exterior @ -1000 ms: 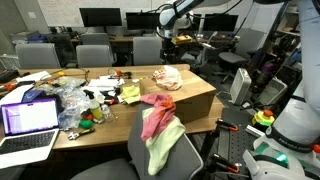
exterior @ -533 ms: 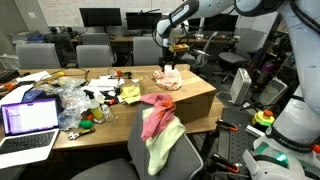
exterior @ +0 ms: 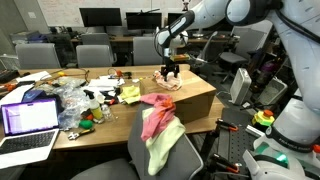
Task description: Put the green towel, the pink shirt and the peach shirt on the backrest of the chair respectively
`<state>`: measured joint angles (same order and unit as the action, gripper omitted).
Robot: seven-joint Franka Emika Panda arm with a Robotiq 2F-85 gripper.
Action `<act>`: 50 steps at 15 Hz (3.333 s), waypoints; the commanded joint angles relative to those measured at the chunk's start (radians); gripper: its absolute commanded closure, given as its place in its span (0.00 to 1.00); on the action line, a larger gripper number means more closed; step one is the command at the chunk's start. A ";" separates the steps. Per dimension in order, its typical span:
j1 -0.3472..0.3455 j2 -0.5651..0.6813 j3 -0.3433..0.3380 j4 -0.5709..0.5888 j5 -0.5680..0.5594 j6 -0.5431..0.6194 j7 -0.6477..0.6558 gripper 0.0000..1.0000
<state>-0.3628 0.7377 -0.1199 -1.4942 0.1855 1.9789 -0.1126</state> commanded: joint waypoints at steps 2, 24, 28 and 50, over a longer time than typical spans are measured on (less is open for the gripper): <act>-0.036 0.025 0.015 0.036 0.040 -0.040 -0.026 0.00; -0.013 -0.288 -0.003 -0.253 0.045 0.018 -0.056 0.98; 0.030 -0.444 -0.019 -0.380 0.013 0.028 -0.041 0.98; 0.159 -1.133 0.015 -0.750 -0.349 -0.046 0.205 0.98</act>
<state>-0.2151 -0.3060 -0.1182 -2.2088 -0.1198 1.9566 0.0430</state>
